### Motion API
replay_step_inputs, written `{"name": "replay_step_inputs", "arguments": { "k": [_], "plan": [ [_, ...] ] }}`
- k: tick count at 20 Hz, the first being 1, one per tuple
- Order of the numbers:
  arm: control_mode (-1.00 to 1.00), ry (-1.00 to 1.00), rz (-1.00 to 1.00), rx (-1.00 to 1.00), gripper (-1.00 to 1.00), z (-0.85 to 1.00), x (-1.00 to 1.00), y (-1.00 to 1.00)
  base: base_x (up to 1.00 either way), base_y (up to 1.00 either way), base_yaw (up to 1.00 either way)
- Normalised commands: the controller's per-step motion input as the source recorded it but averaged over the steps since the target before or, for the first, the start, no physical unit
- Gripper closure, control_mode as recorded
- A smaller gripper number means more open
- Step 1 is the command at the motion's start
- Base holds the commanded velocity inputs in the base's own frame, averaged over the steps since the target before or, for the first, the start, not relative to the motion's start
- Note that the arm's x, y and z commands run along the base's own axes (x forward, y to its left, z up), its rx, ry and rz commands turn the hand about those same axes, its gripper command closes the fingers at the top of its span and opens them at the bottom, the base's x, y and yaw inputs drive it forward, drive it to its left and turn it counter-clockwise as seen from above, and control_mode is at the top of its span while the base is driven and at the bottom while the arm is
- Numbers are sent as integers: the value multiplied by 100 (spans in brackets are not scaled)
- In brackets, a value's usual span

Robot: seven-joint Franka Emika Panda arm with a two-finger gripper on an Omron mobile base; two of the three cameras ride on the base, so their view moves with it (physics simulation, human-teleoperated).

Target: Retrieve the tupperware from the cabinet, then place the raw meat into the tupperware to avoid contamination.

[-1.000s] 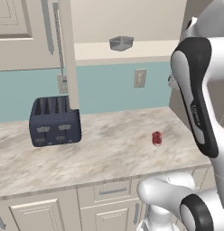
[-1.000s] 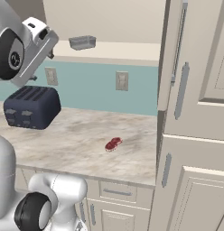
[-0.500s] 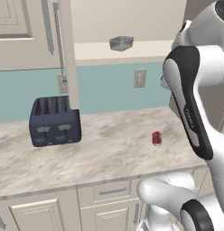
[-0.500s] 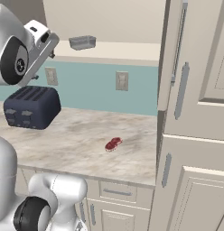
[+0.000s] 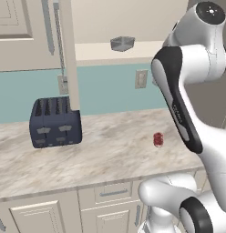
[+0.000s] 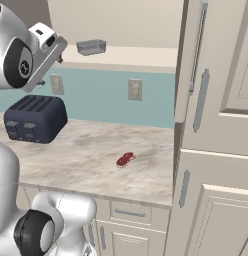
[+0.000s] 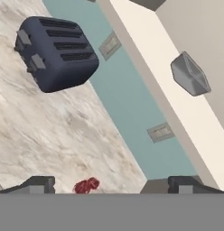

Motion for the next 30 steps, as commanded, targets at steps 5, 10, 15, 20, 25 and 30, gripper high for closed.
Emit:
{"name": "replay_step_inputs", "arguments": {
  "k": [5,10,15,20,25,30],
  "plan": [
    [-100,3,-4,1,-100,0,32,4,0,0,0],
    [-100,2,-4,1,-100,0,32,2,0,0,0],
    [-100,0,-4,2,-100,0,33,2,0,0,0],
    [-100,0,-3,6,-100,-1,29,4,0,0,0],
    [-100,0,-2,6,-100,-2,27,3,0,0,0],
    [-100,0,-2,5,-100,0,23,3,0,0,0]
  ]
}}
